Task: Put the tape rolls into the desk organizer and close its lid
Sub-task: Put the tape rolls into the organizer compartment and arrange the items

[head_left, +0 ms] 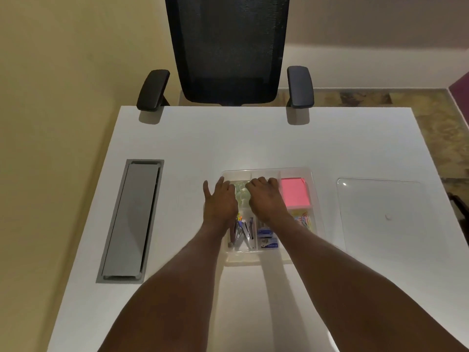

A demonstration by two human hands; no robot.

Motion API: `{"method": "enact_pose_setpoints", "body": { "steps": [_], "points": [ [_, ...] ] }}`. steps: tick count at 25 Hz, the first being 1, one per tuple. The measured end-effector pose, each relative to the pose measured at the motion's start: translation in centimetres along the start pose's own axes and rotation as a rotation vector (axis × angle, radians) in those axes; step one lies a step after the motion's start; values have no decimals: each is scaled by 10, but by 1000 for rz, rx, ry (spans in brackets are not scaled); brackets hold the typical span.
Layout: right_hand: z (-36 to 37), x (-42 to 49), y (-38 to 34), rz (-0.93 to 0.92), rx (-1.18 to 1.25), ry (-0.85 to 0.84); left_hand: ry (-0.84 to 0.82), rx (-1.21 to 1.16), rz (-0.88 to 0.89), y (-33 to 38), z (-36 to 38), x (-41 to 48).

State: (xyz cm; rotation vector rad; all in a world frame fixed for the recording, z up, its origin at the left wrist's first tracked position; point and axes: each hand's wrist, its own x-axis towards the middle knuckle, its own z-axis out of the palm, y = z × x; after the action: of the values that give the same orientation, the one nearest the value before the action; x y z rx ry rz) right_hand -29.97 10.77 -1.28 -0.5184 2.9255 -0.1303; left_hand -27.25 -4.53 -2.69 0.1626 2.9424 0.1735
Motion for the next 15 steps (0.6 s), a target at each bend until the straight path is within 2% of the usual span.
{"method": "enact_pose_setpoints", "body": {
  "steps": [5,15],
  "points": [
    [15,9,0,-38,-27,-83,-83,152,77,1,8,6],
    [26,9,-3,-35,-31,-115,-43,86,77,6,9,4]
  ]
}}
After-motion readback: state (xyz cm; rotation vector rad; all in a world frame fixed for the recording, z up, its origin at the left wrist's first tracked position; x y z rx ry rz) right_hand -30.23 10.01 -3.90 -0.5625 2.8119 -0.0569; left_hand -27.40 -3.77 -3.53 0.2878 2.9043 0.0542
